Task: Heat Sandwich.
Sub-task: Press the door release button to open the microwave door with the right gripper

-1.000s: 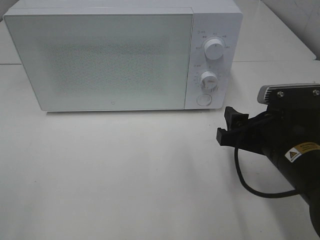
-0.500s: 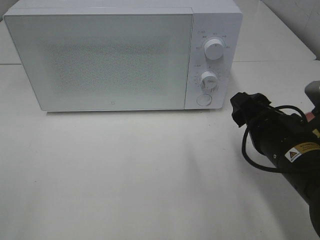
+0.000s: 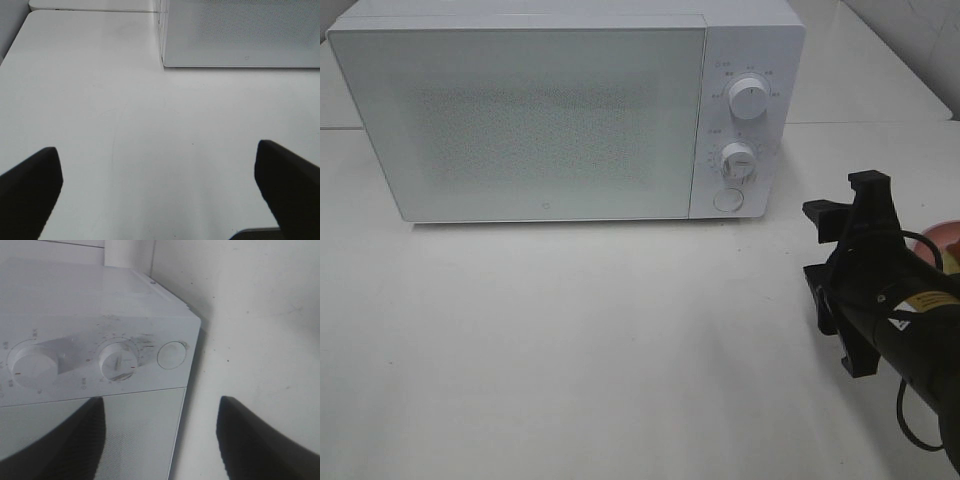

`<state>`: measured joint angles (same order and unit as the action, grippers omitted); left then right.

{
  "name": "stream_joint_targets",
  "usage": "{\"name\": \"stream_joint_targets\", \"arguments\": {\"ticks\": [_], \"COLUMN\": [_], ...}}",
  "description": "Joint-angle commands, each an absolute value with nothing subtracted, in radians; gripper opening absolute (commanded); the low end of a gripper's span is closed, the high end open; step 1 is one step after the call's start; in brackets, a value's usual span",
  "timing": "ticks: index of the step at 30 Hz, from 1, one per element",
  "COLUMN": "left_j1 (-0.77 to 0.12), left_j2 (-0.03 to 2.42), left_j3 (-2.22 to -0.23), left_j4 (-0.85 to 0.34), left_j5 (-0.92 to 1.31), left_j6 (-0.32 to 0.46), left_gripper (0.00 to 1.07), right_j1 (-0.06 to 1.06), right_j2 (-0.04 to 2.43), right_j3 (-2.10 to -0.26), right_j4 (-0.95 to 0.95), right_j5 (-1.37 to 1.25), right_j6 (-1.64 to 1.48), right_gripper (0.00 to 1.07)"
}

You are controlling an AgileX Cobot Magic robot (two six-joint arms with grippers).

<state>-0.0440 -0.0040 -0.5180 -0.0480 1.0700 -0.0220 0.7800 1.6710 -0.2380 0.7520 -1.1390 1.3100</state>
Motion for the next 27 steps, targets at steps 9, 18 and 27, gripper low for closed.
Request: {"name": "stream_joint_targets", "arguments": {"ticks": [9,18,27], "left_j1": [-0.041,-0.041,-0.041], "left_j2": [-0.030,-0.030,-0.030], "left_j3": [-0.518,-0.518,-0.518], "left_j4": [-0.051,-0.051,-0.051], "left_j5": [1.065,1.065,1.065], "left_j6": [-0.022,-0.022,-0.022], "left_gripper": [1.00,1.00,1.00], "right_j1": [0.781,0.781,0.781], "right_j2": [1.669,1.669,1.669], "right_j3": [-0.239,-0.239,-0.255], "right_j4": [0.776,0.767,0.767], "right_j5": [-1.086,-1.074,-1.052], "right_j6": [1.403,1.402,1.393], "right_gripper": [0.00,0.00,0.00]}}
